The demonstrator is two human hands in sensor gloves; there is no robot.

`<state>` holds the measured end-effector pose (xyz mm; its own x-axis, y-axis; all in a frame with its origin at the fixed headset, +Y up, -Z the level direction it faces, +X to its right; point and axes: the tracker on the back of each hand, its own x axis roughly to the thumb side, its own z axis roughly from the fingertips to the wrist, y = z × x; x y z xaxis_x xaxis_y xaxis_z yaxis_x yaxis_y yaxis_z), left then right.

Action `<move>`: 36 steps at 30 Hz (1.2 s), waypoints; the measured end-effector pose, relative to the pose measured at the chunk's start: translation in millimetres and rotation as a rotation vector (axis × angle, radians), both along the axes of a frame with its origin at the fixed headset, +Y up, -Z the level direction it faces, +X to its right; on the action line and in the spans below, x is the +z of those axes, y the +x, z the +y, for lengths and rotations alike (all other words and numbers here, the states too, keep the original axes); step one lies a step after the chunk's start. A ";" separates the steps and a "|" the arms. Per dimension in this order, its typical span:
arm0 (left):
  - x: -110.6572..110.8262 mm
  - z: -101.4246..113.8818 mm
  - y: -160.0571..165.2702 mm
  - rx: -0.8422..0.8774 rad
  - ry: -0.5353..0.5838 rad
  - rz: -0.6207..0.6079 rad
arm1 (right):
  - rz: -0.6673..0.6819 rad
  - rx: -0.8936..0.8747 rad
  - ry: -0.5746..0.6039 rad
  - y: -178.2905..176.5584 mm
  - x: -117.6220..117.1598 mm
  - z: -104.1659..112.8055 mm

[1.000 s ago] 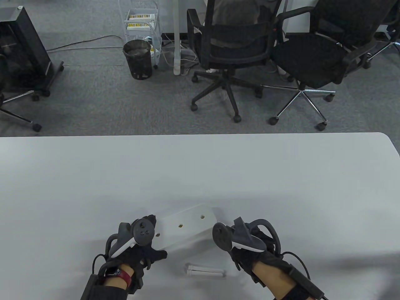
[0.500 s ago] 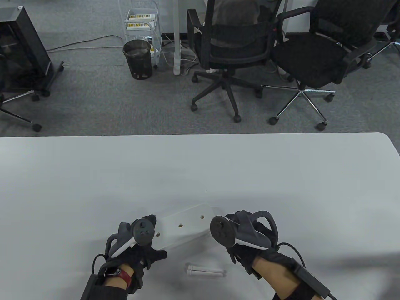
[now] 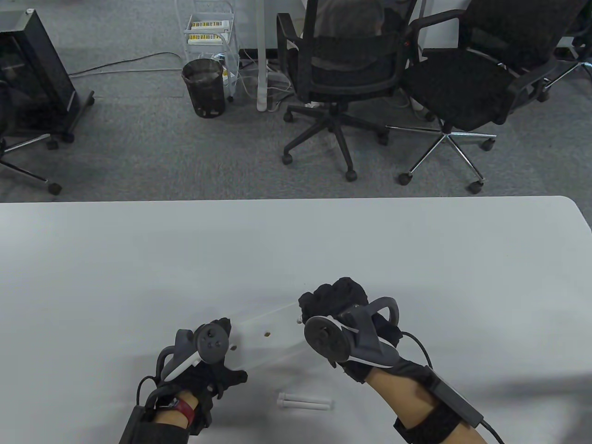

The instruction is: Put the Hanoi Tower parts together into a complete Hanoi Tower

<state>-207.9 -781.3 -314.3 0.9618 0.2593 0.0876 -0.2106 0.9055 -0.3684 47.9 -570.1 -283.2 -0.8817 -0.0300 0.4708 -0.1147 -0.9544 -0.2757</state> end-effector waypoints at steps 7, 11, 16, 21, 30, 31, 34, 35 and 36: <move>-0.4 -0.5 0.0 -0.001 0.000 0.001 | 0.002 0.014 -0.033 -12.7 -8.7 4.1; -0.5 -0.6 -0.1 -0.001 0.000 0.001 | 0.024 -0.026 0.004 -17.4 -13.9 9.2; -0.4 -0.6 0.1 -0.001 0.000 0.001 | 0.032 -0.039 0.014 -22.2 -20.2 6.4; -0.4 -0.6 0.2 -0.001 0.000 0.001 | 0.020 0.043 -0.061 -28.8 -29.0 -1.0; -0.2 -0.4 0.4 -0.001 0.000 0.001 | -0.015 0.130 -0.066 -36.5 -44.4 -21.3; -0.3 -0.4 0.4 -0.001 0.000 0.001 | -0.015 0.139 -0.069 -37.1 -46.1 -24.8; -0.1 -0.3 0.4 -0.001 0.000 0.001 | -0.015 0.157 -0.081 -37.7 -50.4 -33.3; -0.1 -0.3 0.4 -0.001 0.000 0.001 | -0.016 0.163 -0.089 -37.9 -51.7 -35.9; -0.1 -0.3 0.4 0.000 0.000 0.001 | -0.015 0.170 -0.096 -38.3 -53.6 -39.7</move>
